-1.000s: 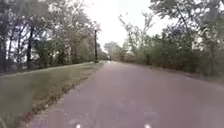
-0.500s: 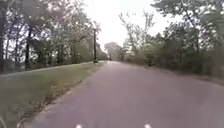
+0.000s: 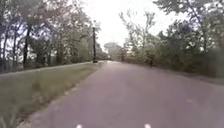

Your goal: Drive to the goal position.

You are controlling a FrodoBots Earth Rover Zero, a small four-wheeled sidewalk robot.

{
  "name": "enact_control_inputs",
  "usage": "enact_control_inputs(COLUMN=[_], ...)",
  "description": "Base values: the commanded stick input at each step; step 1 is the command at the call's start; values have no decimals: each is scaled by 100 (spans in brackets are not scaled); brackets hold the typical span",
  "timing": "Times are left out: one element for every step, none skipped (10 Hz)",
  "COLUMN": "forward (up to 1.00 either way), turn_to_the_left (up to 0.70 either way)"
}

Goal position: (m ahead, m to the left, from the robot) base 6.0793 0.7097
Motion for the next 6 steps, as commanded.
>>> enact_control_inputs(forward=[100, 100, 100, 100, 100, 100], turn_to_the_left=[0, 0, 0, 0, 0, 0])
